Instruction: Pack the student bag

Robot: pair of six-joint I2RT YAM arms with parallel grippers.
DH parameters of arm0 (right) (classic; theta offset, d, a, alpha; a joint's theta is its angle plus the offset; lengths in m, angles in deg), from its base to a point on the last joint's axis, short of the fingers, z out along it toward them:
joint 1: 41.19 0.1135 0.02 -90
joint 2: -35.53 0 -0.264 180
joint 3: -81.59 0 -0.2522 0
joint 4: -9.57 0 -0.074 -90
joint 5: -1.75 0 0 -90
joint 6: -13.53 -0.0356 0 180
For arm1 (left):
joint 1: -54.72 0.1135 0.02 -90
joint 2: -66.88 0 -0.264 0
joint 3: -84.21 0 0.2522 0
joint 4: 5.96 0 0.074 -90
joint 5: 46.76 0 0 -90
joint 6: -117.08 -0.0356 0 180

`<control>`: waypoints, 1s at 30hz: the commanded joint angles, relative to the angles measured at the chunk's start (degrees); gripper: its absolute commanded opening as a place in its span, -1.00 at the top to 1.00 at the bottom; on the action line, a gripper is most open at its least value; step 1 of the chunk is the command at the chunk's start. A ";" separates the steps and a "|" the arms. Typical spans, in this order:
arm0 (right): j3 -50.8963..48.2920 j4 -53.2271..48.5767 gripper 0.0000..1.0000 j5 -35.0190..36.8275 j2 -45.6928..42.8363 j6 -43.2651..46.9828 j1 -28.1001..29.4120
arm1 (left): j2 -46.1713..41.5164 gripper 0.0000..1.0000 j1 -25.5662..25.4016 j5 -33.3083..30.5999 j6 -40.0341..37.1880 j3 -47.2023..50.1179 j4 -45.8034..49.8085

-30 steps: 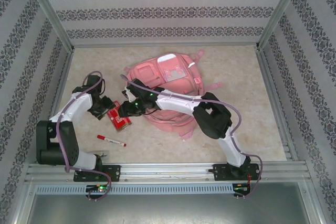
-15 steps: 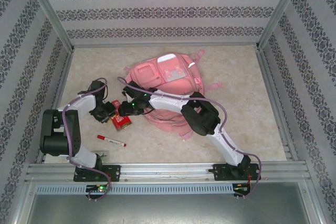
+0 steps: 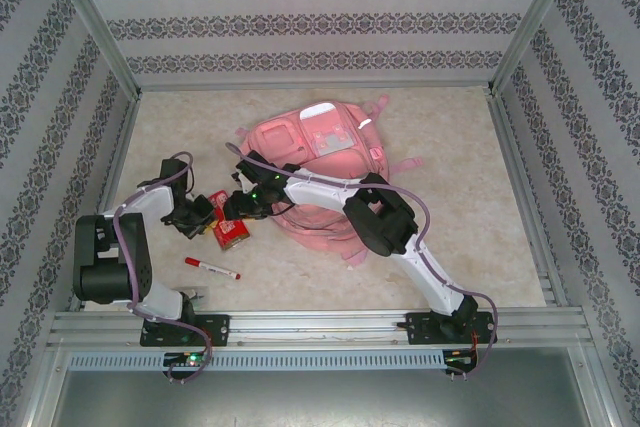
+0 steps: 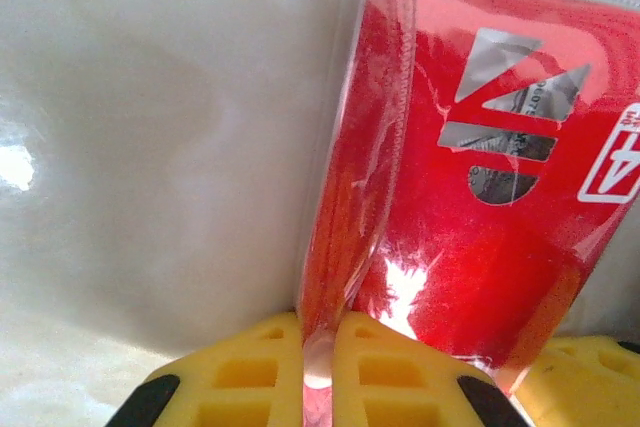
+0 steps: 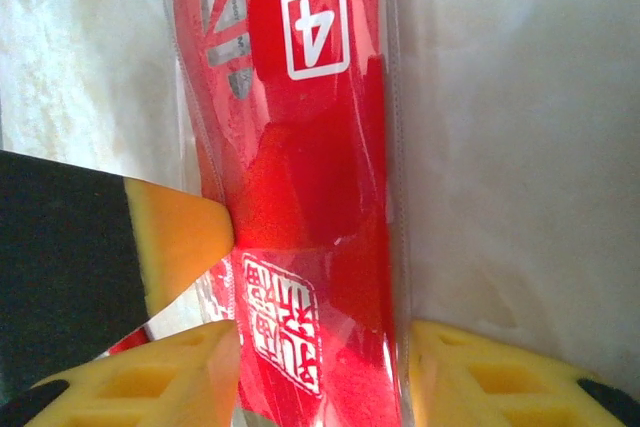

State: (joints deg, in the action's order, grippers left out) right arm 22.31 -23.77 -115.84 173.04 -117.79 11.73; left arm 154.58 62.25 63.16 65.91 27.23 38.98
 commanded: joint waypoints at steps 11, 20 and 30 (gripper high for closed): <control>6.32 -6.01 -0.01 16.36 2.41 5.45 2.01 | 5.11 1.00 1.52 -5.63 -2.26 3.58 0.23; 7.64 -5.93 0.03 10.56 4.85 3.45 3.40 | 5.20 1.00 1.89 -5.16 -2.31 3.76 0.08; 9.15 3.36 0.36 -12.19 5.32 -2.92 3.07 | 5.46 1.00 2.05 -0.35 -3.04 3.32 -0.93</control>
State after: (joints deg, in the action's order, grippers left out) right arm 31.07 -27.59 -114.90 177.87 -117.09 12.24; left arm 155.08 63.84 65.81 64.34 27.20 39.04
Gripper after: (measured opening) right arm 0.326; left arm 0.051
